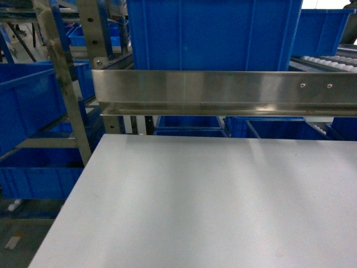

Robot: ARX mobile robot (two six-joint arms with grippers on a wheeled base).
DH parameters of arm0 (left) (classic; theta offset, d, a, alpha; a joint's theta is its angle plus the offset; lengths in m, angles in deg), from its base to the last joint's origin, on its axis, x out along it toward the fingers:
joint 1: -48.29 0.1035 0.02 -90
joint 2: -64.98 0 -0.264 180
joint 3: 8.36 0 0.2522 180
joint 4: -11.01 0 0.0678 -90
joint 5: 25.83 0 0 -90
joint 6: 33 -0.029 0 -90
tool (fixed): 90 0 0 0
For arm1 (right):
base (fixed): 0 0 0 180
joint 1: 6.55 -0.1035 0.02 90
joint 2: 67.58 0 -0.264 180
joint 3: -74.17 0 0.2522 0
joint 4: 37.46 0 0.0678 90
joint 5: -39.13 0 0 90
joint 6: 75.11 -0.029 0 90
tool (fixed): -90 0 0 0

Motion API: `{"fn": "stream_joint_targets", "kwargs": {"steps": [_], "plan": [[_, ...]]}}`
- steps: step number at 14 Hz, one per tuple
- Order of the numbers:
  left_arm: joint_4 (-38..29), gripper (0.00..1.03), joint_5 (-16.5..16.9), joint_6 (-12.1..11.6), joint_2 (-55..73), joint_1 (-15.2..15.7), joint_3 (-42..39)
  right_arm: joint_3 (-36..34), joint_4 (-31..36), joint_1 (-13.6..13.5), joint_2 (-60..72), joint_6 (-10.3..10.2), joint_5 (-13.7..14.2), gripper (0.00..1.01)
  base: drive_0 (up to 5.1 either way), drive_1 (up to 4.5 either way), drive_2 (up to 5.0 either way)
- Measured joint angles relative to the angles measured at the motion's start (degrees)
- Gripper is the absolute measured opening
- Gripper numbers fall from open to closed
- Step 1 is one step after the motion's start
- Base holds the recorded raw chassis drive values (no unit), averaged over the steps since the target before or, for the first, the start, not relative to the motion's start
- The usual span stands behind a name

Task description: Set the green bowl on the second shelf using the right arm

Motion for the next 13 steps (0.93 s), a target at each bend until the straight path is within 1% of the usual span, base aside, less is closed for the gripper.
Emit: {"fn": "stream_joint_targets", "kwargs": {"steps": [5, 13], "plan": [[0.0, 0.98, 0.0, 0.0, 0.0, 0.0, 0.0, 0.0, -0.2, 0.0, 0.1, 0.0, 0.0, 0.02, -4.9, 2.49, 2.5], [-0.1, 0.98, 0.0, 0.0, 0.0, 0.0, 0.0, 0.0, -0.2, 0.0, 0.0, 0.0, 0.0, 0.02, -4.6, 1.08, 3.8]]}}
